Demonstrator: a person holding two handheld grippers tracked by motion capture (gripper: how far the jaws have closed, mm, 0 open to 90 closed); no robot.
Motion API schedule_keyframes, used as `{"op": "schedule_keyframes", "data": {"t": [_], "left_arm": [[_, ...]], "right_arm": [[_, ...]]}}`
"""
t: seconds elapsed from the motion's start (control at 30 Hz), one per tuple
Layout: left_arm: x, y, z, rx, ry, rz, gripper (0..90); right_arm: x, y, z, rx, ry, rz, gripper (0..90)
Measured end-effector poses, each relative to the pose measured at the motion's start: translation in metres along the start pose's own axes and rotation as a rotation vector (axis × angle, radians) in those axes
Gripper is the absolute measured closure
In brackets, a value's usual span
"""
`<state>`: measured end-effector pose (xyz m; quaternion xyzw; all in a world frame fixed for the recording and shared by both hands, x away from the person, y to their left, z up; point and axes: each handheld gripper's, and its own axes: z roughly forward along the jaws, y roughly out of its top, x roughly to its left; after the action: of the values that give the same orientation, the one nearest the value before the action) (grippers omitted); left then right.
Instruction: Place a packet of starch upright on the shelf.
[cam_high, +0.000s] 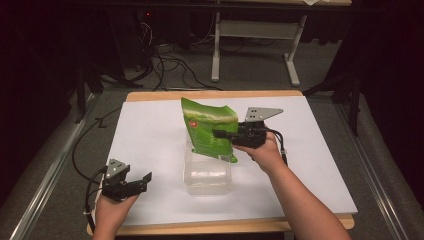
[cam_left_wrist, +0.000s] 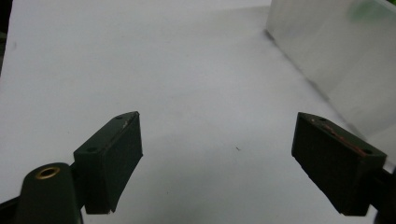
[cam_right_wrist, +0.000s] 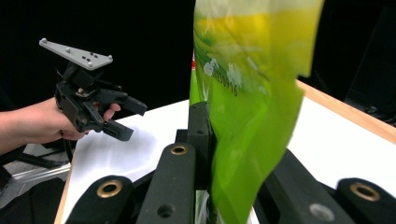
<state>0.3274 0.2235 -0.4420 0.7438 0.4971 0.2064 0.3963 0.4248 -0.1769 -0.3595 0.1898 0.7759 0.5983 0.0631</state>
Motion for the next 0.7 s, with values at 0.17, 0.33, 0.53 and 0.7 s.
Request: {"op": "schedule_keyframes", "data": {"t": [0.17, 0.33, 0.53, 0.7], "left_arm": [[-0.003, 0.001, 0.000, 0.001, -0.004, 0.006, 16.6], [-0.005, 0.003, 0.004, -0.001, -0.018, 0.008, 16.6], [-0.006, 0.004, 0.005, -0.004, -0.019, 0.018, 16.5], [-0.009, 0.005, 0.005, -0.005, -0.029, 0.012, 16.5]], "right_arm": [[0.000, -0.004, 0.008, 0.031, 0.026, 0.006, 82.1], [-0.002, -0.006, 0.010, 0.042, 0.012, 0.013, 82.1], [-0.002, -0.008, 0.013, 0.058, -0.003, 0.011, 82.1], [0.003, -0.009, 0.019, 0.063, -0.006, 0.007, 82.1]]}}
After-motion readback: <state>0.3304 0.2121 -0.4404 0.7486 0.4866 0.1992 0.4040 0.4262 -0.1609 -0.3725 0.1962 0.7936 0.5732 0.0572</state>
